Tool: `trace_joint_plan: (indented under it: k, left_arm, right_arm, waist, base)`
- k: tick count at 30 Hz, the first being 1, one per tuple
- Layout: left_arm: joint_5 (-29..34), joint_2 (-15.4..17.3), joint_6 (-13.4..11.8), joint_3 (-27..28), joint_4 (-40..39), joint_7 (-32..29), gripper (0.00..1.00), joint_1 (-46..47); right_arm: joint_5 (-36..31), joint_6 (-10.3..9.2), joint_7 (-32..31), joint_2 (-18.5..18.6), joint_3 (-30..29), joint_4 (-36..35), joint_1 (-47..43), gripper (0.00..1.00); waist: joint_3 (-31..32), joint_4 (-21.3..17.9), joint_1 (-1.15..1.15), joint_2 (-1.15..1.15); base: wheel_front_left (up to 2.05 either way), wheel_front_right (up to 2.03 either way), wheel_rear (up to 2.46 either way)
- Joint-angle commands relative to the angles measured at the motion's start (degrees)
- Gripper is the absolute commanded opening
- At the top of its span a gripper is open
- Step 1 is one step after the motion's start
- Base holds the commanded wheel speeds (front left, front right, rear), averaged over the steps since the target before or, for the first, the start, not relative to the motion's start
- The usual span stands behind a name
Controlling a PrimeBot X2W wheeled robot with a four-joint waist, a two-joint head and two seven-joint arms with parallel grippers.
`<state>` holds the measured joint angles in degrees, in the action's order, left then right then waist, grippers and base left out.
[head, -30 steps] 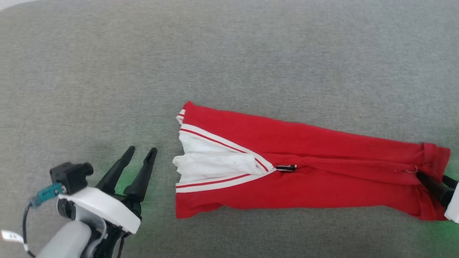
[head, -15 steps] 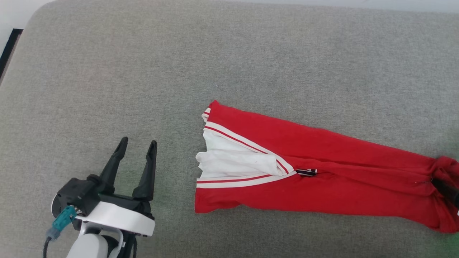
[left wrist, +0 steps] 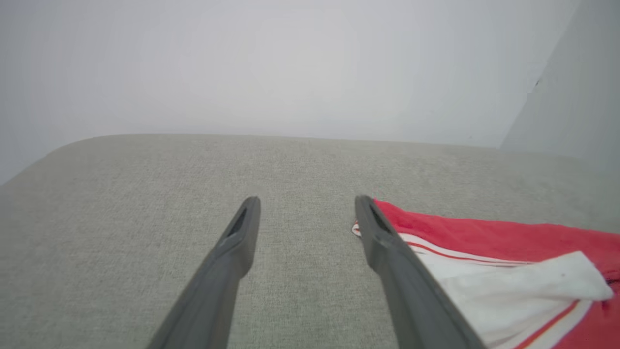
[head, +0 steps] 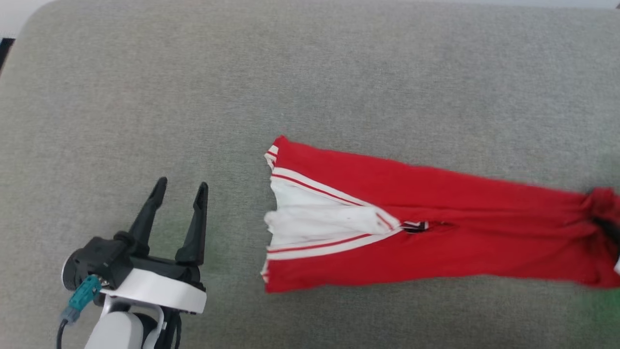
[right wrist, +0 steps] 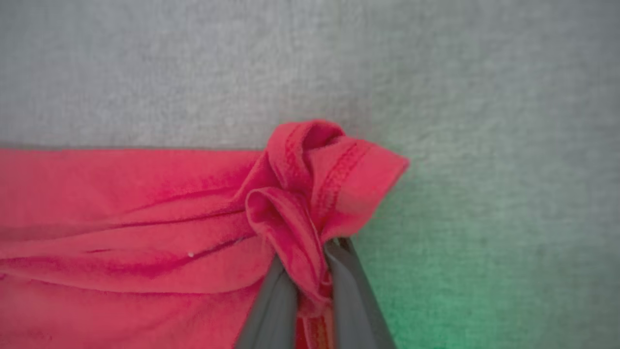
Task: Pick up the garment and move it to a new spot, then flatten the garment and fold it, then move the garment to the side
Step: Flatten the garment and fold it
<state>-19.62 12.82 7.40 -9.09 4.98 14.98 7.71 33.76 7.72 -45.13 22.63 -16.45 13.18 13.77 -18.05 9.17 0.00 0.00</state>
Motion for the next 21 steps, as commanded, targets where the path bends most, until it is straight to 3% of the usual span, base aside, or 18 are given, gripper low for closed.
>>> trace_joint_plan:
  k: [1, 9, 13, 16, 21]
  left_arm:
    - [0.74, -0.09, 0.10, -0.01, -0.33, 0.29, 1.00, 0.59]
    - [1.69, 0.50, 0.10, -0.30, -0.11, 0.28, 1.00, 2.03]
    - [2.63, 0.83, 0.10, -1.18, -0.23, 0.29, 1.00, 2.31]
    - [2.70, 0.80, 0.10, -1.22, 0.01, 0.29, 1.00, 2.04]
    - [2.01, 0.99, 0.11, -1.84, 0.20, 0.29, 1.00, 0.97]
  right_arm:
    - [-0.87, -0.43, 0.87, 1.41, -1.26, 1.05, -0.04, 0.00]
    - [-4.99, -0.36, 7.57, 8.15, -10.78, 4.86, 2.68, 0.00]
    - [-6.61, -0.35, 10.80, 9.56, -14.79, 7.06, 3.99, 0.00]
    - [-5.60, -0.30, 11.32, 8.95, -14.22, 6.72, 4.13, 0.00]
    - [-2.43, -0.25, 9.13, 7.22, -6.85, 1.69, 1.60, 0.00]
  waist:
    - [-0.27, -0.69, 0.00, 0.00]
    - [-1.13, -3.18, 0.00, 0.00]
    - [-0.97, -3.92, 0.00, 0.00]
    - [-0.36, -4.34, 0.00, 0.00]
    - [0.75, -4.85, 0.00, 0.00]
  base:
    - [0.00, 0.00, 0.00]
    - [0.00, 0.00, 0.00]
    - [0.00, 0.00, 0.00]
    - [0.00, 0.00, 0.00]
    - [0.00, 0.00, 0.00]
